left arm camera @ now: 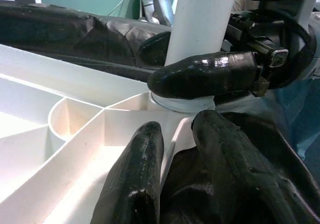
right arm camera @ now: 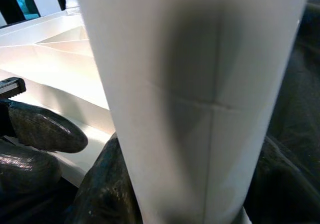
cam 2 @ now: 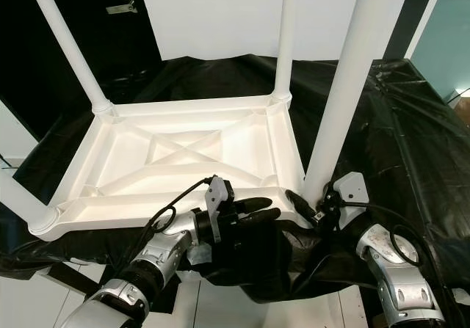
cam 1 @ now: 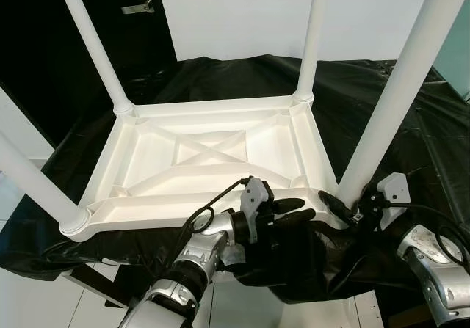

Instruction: Building children table

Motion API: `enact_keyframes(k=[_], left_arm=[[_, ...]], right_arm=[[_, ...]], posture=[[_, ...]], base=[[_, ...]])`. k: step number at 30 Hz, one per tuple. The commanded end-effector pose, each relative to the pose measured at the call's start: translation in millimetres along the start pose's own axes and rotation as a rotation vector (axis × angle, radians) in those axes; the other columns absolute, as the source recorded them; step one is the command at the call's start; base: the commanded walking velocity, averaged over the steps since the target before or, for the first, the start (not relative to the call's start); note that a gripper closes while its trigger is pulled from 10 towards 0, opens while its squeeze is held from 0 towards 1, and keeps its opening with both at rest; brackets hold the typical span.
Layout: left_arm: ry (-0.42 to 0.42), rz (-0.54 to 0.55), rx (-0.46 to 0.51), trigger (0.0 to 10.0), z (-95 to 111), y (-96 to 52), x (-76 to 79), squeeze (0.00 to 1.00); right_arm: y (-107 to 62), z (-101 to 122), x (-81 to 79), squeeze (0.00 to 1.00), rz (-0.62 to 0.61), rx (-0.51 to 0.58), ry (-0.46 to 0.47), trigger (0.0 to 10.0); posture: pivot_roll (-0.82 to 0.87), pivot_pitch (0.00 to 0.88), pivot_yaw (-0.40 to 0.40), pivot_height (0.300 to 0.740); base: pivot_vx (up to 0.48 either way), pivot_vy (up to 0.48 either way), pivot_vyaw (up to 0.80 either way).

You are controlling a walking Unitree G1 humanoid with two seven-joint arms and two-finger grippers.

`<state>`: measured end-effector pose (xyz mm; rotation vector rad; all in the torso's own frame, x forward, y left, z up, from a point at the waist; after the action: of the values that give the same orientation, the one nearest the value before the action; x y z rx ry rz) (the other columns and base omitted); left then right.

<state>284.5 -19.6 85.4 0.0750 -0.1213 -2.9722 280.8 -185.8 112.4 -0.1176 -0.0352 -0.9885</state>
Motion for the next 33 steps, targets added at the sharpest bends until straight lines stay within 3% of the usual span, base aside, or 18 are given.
enact_keyframes(k=[1, 2, 4, 7, 8, 9, 10, 11, 16, 21, 26, 27, 28, 30, 31, 33], left_arm=[[0.005, -0.255, 0.017, 10.0, 0, -4.8, 22.7, 0.00], [0.005, -0.255, 0.019, 10.0, 1, -4.5, 22.9, 0.00], [0.005, -0.254, 0.021, 10.0, 1, -4.2, 23.2, 0.00], [0.004, -0.253, 0.024, 10.0, 1, -3.7, 23.6, 0.00], [0.003, -0.251, 0.024, 10.0, 1, -3.6, 23.7, 0.00], [0.003, -0.249, 0.023, 10.0, 0, -4.3, 23.3, 0.00], [0.003, -0.249, 0.023, 10.0, 0, -4.3, 23.3, 0.00], [0.002, -0.245, 0.019, 10.0, -1, -5.3, 22.7, 0.00], [0.005, -0.244, 0.014, 10.0, -1, -5.7, 22.6, 0.00], [0.005, -0.239, 0.007, 10.0, -2, -7.3, 21.5, 0.00], [0.005, -0.240, 0.004, 10.0, -3, -7.5, 21.4, 0.00], [0.006, -0.242, 0.002, 10.0, -3, -7.1, 21.4, 0.00], [0.008, -0.243, 0.002, 10.0, -2, -6.6, 21.5, 0.00], [0.008, -0.243, 0.002, 10.0, -2, -6.6, 21.5, 0.00], [0.009, -0.244, 0.001, 10.0, -2, -5.7, 21.6, 0.00], [0.010, -0.243, 0.003, 10.0, -2, -4.7, 21.7, 0.00]], right_arm=[[-2.9, -28, -4.5, 0.00, 0.000, -0.121, 0.019, 2.9], [-2.2, -26, -3.8, 0.00, -0.002, -0.113, 0.029, 0.4], [-1.7, -27, -5.6, 0.00, 0.005, -0.112, 0.043, 0.0], [-1.4, -29, -8.6, 0.00, 0.007, -0.116, 0.079, 0.0], [2.2, -26, -8.0, 0.00, -0.061, -0.061, 0.223, 0.0], [6.4, -28, -15.7, 0.00, -0.121, -0.033, 0.282, 0.0], [6.4, -28, -15.7, 0.00, -0.121, -0.033, 0.282, 0.0], [11.2, -33, -30.5, 0.00, -0.214, -0.006, 0.339, 0.0], [12.6, -38, -49.8, 0.00, -0.302, 0.017, 0.311, 0.0], [12.8, -30, -41.3, 0.00, -0.429, 0.088, 0.315, 0.0], [15.7, -28, -42.1, 0.00, -0.413, 0.084, 0.310, 0.0], [18.7, -27, -44.7, 0.00, -0.385, 0.073, 0.287, 2.1], [21.1, -26, -47.5, 0.00, -0.359, 0.059, 0.257, 9.6], [21.1, -26, -47.5, 0.00, -0.359, 0.059, 0.257, 9.6], [22.9, -22, -48.7, 1.00, -0.313, 0.052, 0.205, 10.0], [22.9, -12, -42.9, 1.00, -0.251, 0.055, 0.110, 10.0]], posture=[[-0.15, 0.000, 0.042, 0.740], [-0.15, 0.000, 0.040, 0.740], [-0.15, 0.000, 0.039, 0.740], [-0.14, 0.000, 0.037, 0.740], [-0.14, 0.000, 0.037, 0.740], [-0.14, 0.000, 0.035, 0.740], [-0.14, 0.000, 0.035, 0.740], [-0.14, 0.000, 0.033, 0.740], [-0.13, 0.000, 0.033, 0.740], [-0.14, 0.000, 0.040, 0.740], [-0.14, 0.000, 0.040, 0.740], [-0.14, 0.000, 0.039, 0.740], [-0.14, 0.000, 0.039, 0.740], [-0.14, 0.000, 0.039, 0.740], [-0.14, 0.000, 0.039, 0.740], [-0.14, 0.000, 0.037, 0.740]], base=[[0.000, 0.000, 0.00], [0.000, 0.000, 0.00], [0.000, 0.000, 0.00], [0.000, 0.000, 0.00], [0.000, 0.000, 0.00], [0.000, 0.000, 0.00], [0.000, 0.000, 0.00], [0.000, 0.000, 0.00], [0.000, 0.000, 0.00], [0.000, 0.000, 0.00], [0.000, 0.000, 0.00], [0.000, 0.000, 0.00], [0.000, 0.000, 0.00], [0.000, 0.000, 0.00], [0.000, 0.000, 0.00], [0.000, 0.000, 0.00]])
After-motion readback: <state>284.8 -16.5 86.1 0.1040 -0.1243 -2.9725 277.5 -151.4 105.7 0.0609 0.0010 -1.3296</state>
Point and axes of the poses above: a point about 5 cm out from each wrist's last joint towards the gripper, its own y axis pointing out of the wrist towards the gripper, its own z axis along the axis of the wrist's last joint, x = y × z, the point moved 4 cm from there along y, pointing out of the wrist towards the gripper, and after that the axes turned 7 degrees about y, right-handed, at the moved point
